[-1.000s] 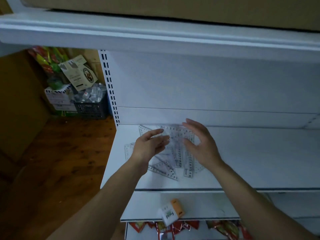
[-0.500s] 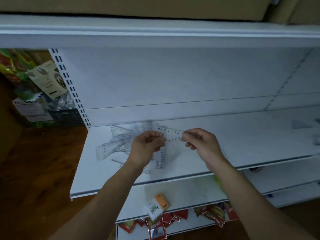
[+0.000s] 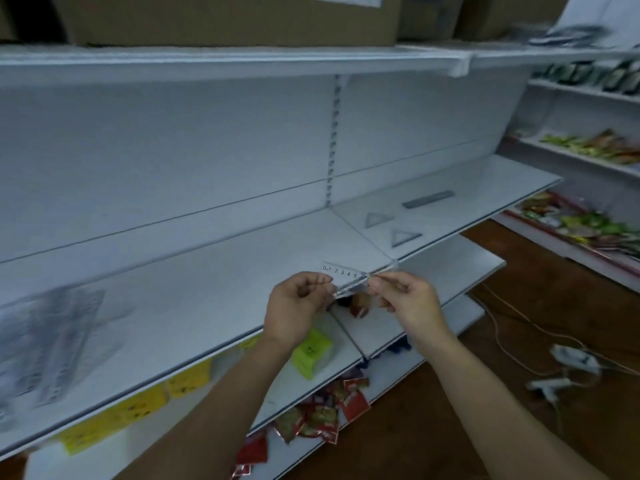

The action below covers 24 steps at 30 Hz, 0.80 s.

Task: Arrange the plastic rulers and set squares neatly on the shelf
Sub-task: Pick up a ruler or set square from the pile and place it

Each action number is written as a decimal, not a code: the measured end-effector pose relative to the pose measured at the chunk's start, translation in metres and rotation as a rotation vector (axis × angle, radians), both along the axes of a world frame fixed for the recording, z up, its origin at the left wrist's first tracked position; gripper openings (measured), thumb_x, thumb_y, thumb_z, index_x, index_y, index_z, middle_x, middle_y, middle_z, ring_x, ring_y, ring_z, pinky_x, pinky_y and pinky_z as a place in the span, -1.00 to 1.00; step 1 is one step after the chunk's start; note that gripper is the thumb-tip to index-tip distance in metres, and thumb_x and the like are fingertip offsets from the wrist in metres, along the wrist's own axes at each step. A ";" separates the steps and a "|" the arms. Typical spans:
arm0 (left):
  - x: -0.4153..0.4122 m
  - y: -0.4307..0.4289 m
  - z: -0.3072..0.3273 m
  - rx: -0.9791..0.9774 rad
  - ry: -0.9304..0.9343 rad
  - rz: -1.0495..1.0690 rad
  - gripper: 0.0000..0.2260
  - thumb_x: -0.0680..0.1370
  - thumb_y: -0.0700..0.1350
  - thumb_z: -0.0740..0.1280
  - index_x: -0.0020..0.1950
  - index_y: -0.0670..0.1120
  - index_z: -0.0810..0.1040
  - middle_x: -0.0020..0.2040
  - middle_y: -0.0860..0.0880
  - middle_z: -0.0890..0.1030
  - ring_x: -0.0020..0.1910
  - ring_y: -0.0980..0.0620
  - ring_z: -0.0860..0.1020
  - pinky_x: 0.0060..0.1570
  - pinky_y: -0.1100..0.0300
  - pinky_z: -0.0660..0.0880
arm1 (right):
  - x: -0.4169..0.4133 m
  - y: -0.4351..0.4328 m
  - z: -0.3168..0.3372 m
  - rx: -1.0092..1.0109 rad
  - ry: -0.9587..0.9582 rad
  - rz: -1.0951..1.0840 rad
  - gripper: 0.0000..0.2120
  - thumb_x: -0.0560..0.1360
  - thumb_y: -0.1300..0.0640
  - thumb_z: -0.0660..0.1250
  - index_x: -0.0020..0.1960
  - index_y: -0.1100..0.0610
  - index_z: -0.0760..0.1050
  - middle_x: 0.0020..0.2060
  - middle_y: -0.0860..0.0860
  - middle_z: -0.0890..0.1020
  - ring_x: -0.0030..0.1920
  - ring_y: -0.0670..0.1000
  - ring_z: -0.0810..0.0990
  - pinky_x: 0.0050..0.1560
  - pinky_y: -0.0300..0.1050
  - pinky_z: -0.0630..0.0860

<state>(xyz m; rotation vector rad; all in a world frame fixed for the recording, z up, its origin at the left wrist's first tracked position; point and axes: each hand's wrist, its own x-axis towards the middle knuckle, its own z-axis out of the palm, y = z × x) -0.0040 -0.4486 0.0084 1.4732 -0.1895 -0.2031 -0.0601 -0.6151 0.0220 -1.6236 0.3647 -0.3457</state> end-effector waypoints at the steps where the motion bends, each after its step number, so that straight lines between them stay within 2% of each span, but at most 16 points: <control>1: -0.002 -0.023 0.000 0.005 -0.012 -0.025 -0.90 0.47 -0.36 0.40 -0.15 -0.17 0.61 -0.36 0.03 0.65 -0.36 0.14 0.60 -0.31 0.33 0.50 | -0.007 -0.023 0.000 -0.013 0.004 -0.025 -0.93 0.48 0.26 0.39 -0.12 0.11 0.61 -0.34 -0.04 0.67 -0.43 -0.16 0.54 -0.38 -0.36 0.44; 5: -0.010 -0.098 0.004 0.035 -0.030 -0.099 -0.93 0.48 -0.34 0.39 -0.14 -0.20 0.61 -0.34 -0.07 0.64 -0.39 0.04 0.55 -0.40 0.30 0.48 | -0.028 -0.094 0.001 -0.071 0.020 -0.105 -0.95 0.49 0.17 0.40 -0.12 0.03 0.61 -0.26 -0.01 0.70 -0.37 -0.15 0.58 -0.32 -0.31 0.49; 8: -0.004 -0.141 0.004 0.067 -0.023 -0.141 -0.98 0.48 -0.28 0.42 -0.10 -0.20 0.63 -0.27 -0.17 0.66 -0.30 -0.06 0.57 -0.25 0.12 0.52 | -0.032 -0.133 -0.001 -0.046 0.022 -0.174 -0.96 0.49 0.17 0.39 -0.10 0.06 0.61 -0.25 0.01 0.71 -0.37 -0.14 0.57 -0.30 -0.30 0.50; 10: 0.003 -0.166 0.001 0.076 -0.020 -0.193 -0.97 0.48 -0.25 0.43 -0.09 -0.18 0.63 -0.30 -0.13 0.64 -0.34 -0.07 0.58 -0.20 0.00 0.53 | -0.031 -0.155 -0.005 -0.030 0.029 -0.213 -0.95 0.50 0.18 0.39 -0.06 0.10 0.62 -0.24 0.01 0.71 -0.38 -0.15 0.56 -0.31 -0.33 0.49; 13: 0.015 -0.203 -0.005 0.102 -0.016 -0.242 -0.97 0.49 -0.24 0.42 -0.09 -0.14 0.63 -0.28 -0.06 0.64 -0.45 0.10 0.52 -0.34 0.12 0.46 | -0.026 -0.188 -0.012 -0.020 0.048 -0.253 -0.92 0.50 0.19 0.39 -0.03 0.13 0.62 -0.23 0.01 0.70 -0.39 -0.19 0.56 -0.35 -0.37 0.46; 15: 0.025 -0.230 -0.009 0.099 -0.007 -0.262 -0.95 0.49 -0.24 0.41 -0.10 -0.11 0.63 -0.22 -0.06 0.65 -0.44 0.17 0.54 -0.42 0.27 0.44 | -0.018 -0.213 -0.015 -0.009 0.056 -0.276 -0.92 0.50 0.20 0.39 -0.02 0.13 0.62 -0.23 0.00 0.70 -0.38 -0.21 0.57 -0.36 -0.39 0.45; 18: 0.049 -0.275 -0.015 0.094 -0.009 -0.285 -0.91 0.49 -0.25 0.42 -0.11 -0.07 0.63 -0.19 0.00 0.68 -0.28 0.15 0.62 -0.28 0.32 0.53 | 0.002 -0.253 -0.019 -0.001 0.057 -0.306 -0.93 0.49 0.22 0.39 -0.04 0.14 0.63 -0.23 0.02 0.70 -0.37 -0.21 0.57 -0.36 -0.39 0.45; 20: 0.069 -0.306 -0.017 0.076 0.001 -0.296 -0.88 0.48 -0.27 0.42 -0.14 -0.05 0.63 -0.20 0.01 0.68 -0.26 0.14 0.63 -0.23 0.32 0.55 | 0.021 -0.280 -0.019 0.009 0.056 -0.327 -0.94 0.48 0.23 0.39 -0.07 0.12 0.63 -0.25 0.00 0.70 -0.38 -0.20 0.57 -0.36 -0.39 0.45; 24: 0.118 -0.366 -0.015 0.086 -0.003 -0.303 -0.88 0.48 -0.26 0.43 -0.15 -0.04 0.63 -0.23 0.04 0.69 -0.26 0.14 0.63 -0.25 0.32 0.54 | 0.067 -0.338 -0.015 -0.013 0.090 -0.341 -0.93 0.49 0.19 0.39 -0.12 0.06 0.62 -0.28 -0.03 0.70 -0.39 -0.18 0.56 -0.34 -0.34 0.46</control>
